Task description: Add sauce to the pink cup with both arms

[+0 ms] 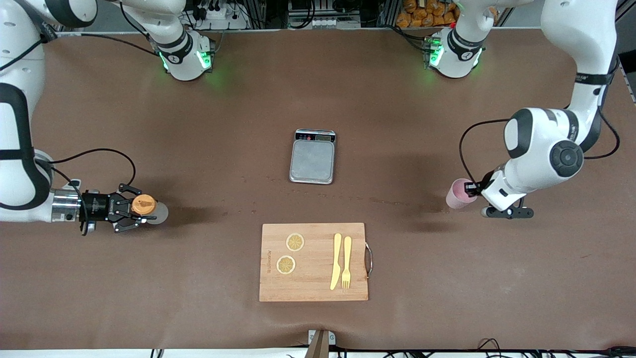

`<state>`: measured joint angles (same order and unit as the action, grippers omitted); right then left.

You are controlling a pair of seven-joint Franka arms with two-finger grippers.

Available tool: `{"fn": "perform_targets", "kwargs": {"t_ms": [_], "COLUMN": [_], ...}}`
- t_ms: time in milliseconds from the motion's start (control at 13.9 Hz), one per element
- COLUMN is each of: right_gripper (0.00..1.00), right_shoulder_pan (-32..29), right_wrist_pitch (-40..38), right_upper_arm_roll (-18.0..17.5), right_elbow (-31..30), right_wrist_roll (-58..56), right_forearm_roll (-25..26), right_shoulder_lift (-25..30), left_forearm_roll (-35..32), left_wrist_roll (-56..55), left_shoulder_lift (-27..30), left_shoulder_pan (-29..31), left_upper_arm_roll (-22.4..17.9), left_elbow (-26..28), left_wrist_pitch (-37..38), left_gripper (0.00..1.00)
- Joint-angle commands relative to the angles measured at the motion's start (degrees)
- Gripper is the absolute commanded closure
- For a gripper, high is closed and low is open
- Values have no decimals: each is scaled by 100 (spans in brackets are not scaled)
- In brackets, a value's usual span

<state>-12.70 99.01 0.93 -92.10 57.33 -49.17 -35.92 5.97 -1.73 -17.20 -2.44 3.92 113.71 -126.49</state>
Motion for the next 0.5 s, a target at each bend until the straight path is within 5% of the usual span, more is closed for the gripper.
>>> {"fn": "perform_targets", "kwargs": {"t_ms": [0, 432], "right_gripper": [53, 54], "right_shoulder_pan": [302, 698], "right_wrist_pitch": [118, 259], "right_upper_arm_roll": [56, 56], "right_elbow": [-98, -89], "right_wrist_roll": [541, 1262], "right_forearm_roll": [231, 364], "right_shoulder_lift": [339, 550], "left_forearm_roll": [334, 370], "left_wrist_roll": [-204, -1057], "left_shoulder_lift": [331, 402], "left_shoulder_pan": [-11, -20], "left_upper_arm_roll": [39, 513], "left_elbow": [64, -139], "left_wrist_pitch": [325, 529], "left_gripper": [100, 100]}}
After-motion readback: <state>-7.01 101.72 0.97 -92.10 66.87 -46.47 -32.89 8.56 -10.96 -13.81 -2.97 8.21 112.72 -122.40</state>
